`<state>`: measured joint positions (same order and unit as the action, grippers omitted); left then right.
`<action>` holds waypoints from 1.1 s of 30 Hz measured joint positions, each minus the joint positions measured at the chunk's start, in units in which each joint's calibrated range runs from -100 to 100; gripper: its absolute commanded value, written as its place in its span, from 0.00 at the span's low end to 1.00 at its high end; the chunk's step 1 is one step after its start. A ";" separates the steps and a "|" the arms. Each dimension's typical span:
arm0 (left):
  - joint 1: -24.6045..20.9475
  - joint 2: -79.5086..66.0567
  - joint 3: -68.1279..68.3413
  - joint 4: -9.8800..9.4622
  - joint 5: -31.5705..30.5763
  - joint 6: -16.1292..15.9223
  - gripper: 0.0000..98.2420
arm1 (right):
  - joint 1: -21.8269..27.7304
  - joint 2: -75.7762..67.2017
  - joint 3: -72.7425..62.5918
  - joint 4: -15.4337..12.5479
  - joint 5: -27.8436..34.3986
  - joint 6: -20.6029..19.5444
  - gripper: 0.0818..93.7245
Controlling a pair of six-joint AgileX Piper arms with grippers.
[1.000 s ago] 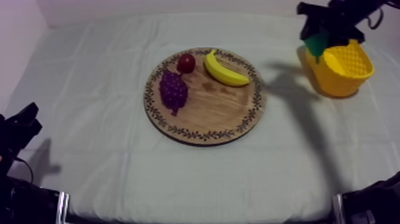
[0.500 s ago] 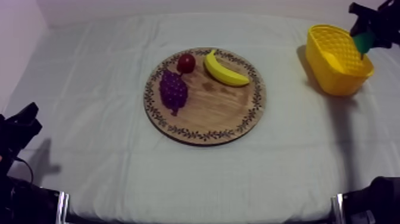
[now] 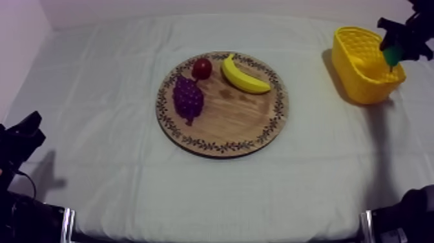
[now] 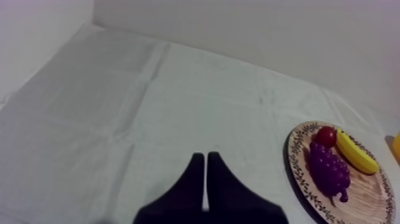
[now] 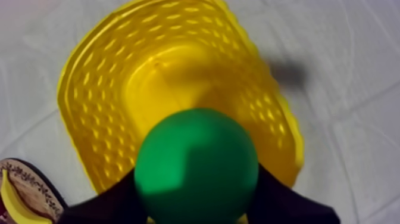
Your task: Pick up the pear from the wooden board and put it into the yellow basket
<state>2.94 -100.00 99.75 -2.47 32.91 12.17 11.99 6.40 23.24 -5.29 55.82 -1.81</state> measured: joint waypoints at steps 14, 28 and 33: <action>0.00 0.00 0.00 0.00 0.00 0.00 0.00 | -0.63 2.35 -0.24 1.07 1.71 -0.25 0.75; 0.00 0.00 0.00 0.00 0.00 0.00 0.00 | -1.47 -26.63 6.72 3.62 9.53 0.30 0.33; 0.00 0.00 0.00 0.00 0.00 0.00 0.00 | -3.63 -40.40 12.43 4.01 10.95 -0.12 0.19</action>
<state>2.94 -100.00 99.75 -2.47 32.91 12.17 8.35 -34.01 35.66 -1.28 66.77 -1.93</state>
